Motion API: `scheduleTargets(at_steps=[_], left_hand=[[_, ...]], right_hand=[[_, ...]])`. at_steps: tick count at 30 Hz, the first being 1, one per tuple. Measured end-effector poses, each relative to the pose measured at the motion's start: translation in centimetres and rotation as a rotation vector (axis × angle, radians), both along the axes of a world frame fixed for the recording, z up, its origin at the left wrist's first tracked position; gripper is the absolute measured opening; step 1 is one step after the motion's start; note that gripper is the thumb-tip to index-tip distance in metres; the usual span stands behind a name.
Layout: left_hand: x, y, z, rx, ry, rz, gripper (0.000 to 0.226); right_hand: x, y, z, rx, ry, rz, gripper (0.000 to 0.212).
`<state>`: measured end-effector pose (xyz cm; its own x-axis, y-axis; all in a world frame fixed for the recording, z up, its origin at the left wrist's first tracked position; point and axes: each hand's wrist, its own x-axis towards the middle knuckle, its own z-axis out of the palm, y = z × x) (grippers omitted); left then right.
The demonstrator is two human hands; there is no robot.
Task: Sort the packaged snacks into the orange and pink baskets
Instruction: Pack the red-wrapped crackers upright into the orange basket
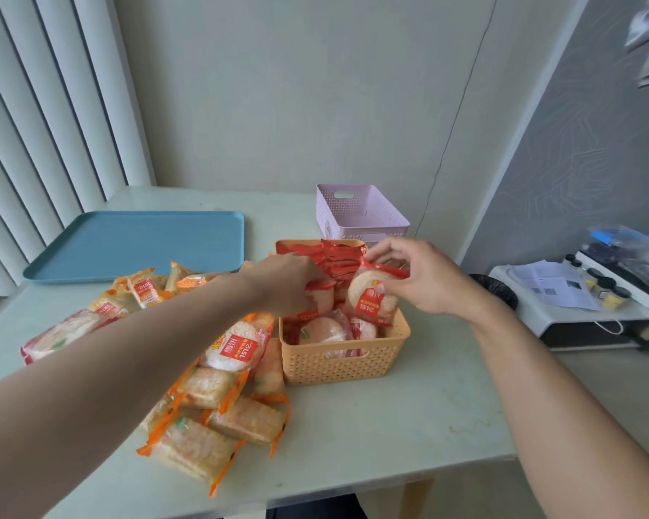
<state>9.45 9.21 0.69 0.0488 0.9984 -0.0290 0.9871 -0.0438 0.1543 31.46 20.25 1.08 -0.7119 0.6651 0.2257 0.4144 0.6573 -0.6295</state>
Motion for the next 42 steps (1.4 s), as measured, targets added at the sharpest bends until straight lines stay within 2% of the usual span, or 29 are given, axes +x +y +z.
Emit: scheduleTargets(at_steps=[2,3,10,14,18,20,24,26,27,31,35,38,42], left_hand=[[0.2,0.3,-0.3,0.083,-0.037,0.025,0.05],[0.2,0.4,-0.4,0.134,-0.071,0.044,0.06],[-0.1,0.1,-1.6,0.334,-0.013,-0.019,0.044],[-0.7,0.0,-1.7,0.335,-0.008,-0.078,0.043],[-1.0,0.1,-2.6,0.279,-0.01,-0.105,0.03],[-1.3,0.2,-3.0,0.252,-0.01,-0.095,0.033],[-1.6,0.2,-3.0,0.32,-0.099,-0.178,0.032],[-1.5,0.0,-2.7,0.349,-0.151,-0.214,0.027],[-1.3,-0.1,-2.5,0.33,-0.133,-0.205,0.026],[-0.3,-0.1,-2.5,0.139,0.129,-0.133,0.037],[0.3,0.1,-2.5,0.026,0.102,-0.106,0.035],[-0.1,-0.1,-1.8,0.043,-0.043,-0.128,0.03],[-1.4,-1.0,0.2,0.131,-0.549,-0.045,0.028]], right_hand=[[-0.2,-0.3,0.7,0.026,-0.211,0.052,0.039],[-0.6,-0.5,0.6,0.056,-0.326,0.061,0.038],[-2.7,-2.5,0.0,0.314,-0.72,-0.002,0.066],[-3.4,-2.9,-0.4,0.296,-0.875,0.032,0.061],[-3.1,-2.8,0.3,0.233,-0.875,-0.004,0.048],[-2.9,-3.1,0.6,0.271,-0.838,-0.034,0.045],[-2.8,-3.1,1.1,0.441,-0.67,-0.188,0.058],[-3.2,-2.8,0.8,0.479,-0.658,-0.182,0.06],[-3.5,-2.7,0.4,0.506,-0.68,-0.166,0.063],[-4.5,-2.2,-1.4,0.587,-0.779,-0.092,0.071],[-3.4,-1.7,-0.4,0.416,-0.748,-0.021,0.079],[-2.1,-1.5,0.8,0.301,-0.547,-0.017,0.058],[-2.2,-1.6,-0.2,0.331,-0.521,-0.03,0.043]])
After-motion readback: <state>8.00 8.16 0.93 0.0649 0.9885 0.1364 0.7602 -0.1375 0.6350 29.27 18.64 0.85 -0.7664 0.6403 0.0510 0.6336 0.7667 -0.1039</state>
